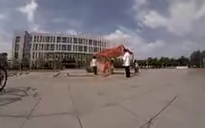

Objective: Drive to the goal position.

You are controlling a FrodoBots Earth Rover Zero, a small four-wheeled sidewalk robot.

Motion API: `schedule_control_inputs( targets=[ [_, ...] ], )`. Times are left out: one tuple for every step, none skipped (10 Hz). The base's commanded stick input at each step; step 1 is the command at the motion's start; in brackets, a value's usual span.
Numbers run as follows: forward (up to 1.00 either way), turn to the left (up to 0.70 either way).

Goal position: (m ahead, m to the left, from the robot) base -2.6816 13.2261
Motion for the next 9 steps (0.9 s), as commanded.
schedule_control_inputs(
  targets=[
    [0.00, -1.00],
    [0.00, -1.00],
    [0.00, -1.00],
    [0.00, -1.00],
    [0.00, -1.00],
    [0.00, -0.54],
    [0.00, 0.00],
    [0.00, 0.00],
    [0.00, -0.05]
  ],
)
